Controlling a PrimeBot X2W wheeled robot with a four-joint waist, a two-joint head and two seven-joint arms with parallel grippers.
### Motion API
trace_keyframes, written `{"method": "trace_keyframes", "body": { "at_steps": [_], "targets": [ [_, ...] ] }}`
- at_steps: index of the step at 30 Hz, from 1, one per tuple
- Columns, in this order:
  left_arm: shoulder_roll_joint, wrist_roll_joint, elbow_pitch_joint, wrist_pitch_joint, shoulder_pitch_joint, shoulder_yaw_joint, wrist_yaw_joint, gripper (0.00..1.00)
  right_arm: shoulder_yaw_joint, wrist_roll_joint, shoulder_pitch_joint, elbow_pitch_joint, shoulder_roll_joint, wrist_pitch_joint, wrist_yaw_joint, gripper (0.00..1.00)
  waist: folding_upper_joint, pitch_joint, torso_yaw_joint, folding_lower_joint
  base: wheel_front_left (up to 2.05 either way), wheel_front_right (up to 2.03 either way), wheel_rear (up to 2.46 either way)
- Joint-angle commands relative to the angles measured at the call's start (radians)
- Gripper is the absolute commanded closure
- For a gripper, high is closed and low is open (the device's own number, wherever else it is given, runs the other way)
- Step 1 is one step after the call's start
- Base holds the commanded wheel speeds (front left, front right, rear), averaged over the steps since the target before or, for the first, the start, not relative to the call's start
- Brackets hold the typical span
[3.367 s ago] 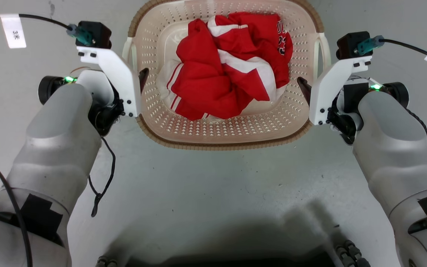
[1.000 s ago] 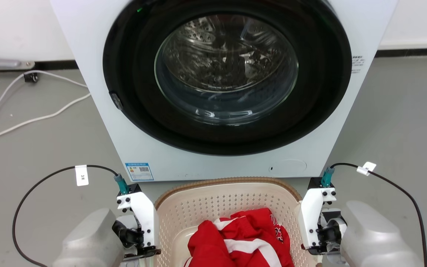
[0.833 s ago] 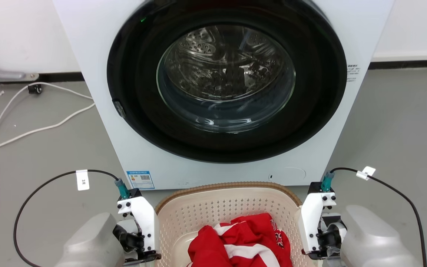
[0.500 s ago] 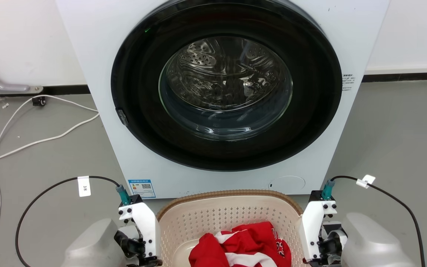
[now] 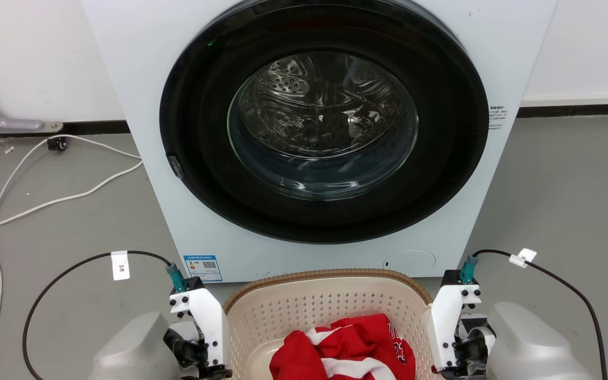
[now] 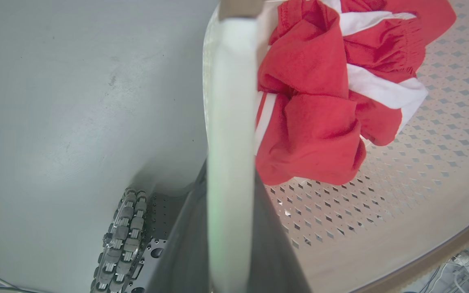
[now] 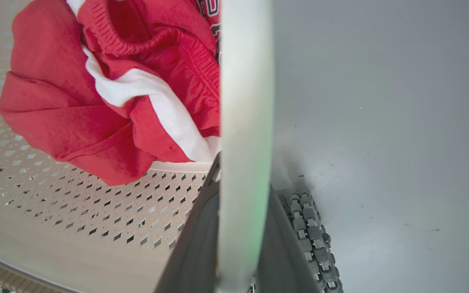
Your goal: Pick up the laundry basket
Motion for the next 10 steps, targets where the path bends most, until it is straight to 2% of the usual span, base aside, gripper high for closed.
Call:
{"method": "trace_keyframes", "body": {
  "at_steps": [1, 10],
  "targets": [
    [-0.024, -0.009, -0.019, -0.005, 0.011, 0.003, -0.008, 1.0, 0.002, 0.009, 0.003, -0.008, 0.019, -0.002, 0.004, 1.0, -0.0001, 0.0, -0.001, 0.0, 0.0, 0.0, 0.0],
    [-0.024, -0.016, -0.021, -0.008, 0.009, 0.0, -0.008, 1.0, 0.0, 0.01, 0.008, -0.008, 0.02, -0.005, 0.004, 1.0, -0.0001, -0.003, -0.005, 0.0, 0.0, 0.0, 0.0]
  ]
}}
